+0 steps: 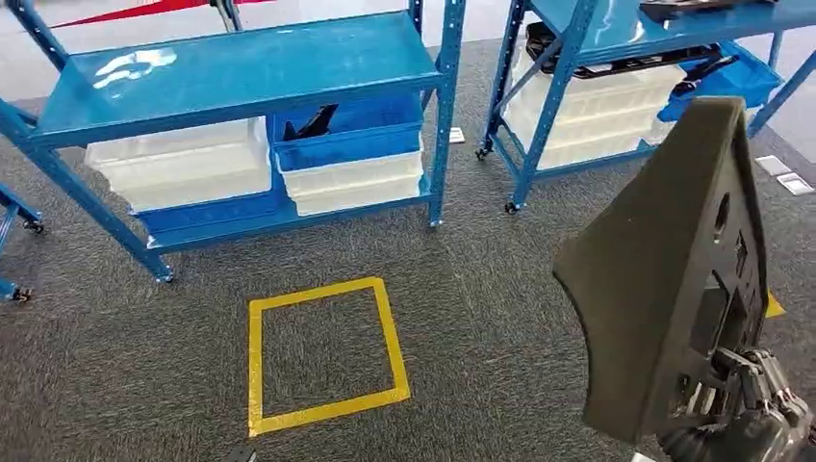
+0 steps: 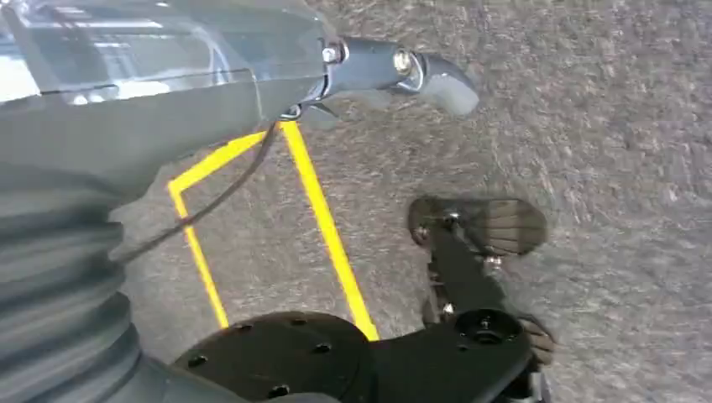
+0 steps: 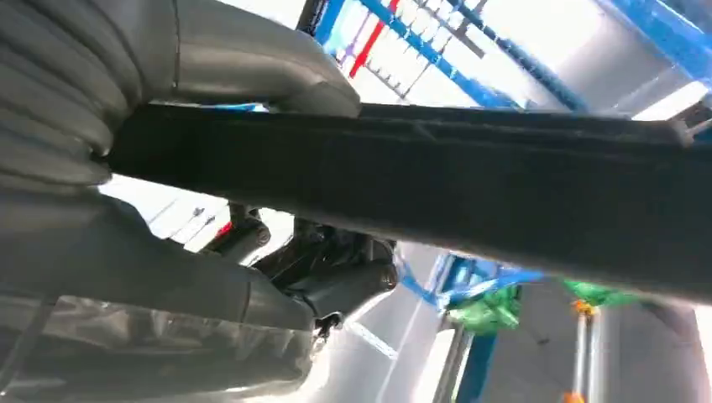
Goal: Take the parts from the cabinet and place them on the table.
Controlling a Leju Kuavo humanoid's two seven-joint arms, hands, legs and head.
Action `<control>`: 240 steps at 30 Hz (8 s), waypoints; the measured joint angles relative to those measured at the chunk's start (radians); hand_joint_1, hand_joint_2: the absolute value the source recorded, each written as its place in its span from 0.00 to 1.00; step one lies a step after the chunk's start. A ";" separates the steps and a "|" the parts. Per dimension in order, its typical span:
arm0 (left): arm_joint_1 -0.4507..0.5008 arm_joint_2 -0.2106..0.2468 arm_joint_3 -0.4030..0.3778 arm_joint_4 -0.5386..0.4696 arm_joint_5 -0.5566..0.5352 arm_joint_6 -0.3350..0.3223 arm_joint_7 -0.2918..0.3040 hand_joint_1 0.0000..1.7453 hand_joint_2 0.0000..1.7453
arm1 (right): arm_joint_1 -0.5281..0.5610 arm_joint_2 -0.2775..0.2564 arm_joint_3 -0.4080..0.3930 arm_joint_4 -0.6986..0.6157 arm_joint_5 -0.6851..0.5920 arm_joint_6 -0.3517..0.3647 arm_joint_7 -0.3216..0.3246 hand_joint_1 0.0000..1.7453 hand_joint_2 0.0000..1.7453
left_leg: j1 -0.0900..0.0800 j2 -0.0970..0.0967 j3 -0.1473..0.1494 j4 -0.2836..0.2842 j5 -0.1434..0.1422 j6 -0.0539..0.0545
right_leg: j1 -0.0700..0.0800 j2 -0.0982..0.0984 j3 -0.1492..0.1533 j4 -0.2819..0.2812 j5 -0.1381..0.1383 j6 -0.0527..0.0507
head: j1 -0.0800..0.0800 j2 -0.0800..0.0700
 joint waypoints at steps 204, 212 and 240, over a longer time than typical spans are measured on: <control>0.009 -0.022 0.020 0.001 -0.024 0.009 0.053 0.00 1.00 | 0.083 0.023 -0.158 -0.033 -0.009 0.000 0.048 0.77 1.00 | -0.020 0.030 0.055 -0.118 0.075 0.054 | -0.010 0.025 -0.111 0.274 -0.135 0.038 | 0.005 0.000; 0.010 -0.039 0.018 0.001 -0.044 -0.001 0.091 0.00 1.00 | 0.148 -0.007 -0.165 -0.075 0.069 0.000 0.115 0.77 1.00 | -0.023 0.118 0.099 -0.128 0.044 0.011 | 0.001 -0.042 0.052 -0.019 -0.032 0.021 | -0.002 0.000; 0.014 -0.023 0.034 -0.004 -0.019 0.021 -0.002 0.00 1.00 | 0.132 -0.012 -0.163 -0.041 -0.073 0.001 0.018 0.77 1.00 | -0.029 0.079 0.101 -0.135 0.044 0.023 | -0.031 -0.062 0.052 -0.014 -0.035 0.056 | -0.011 0.000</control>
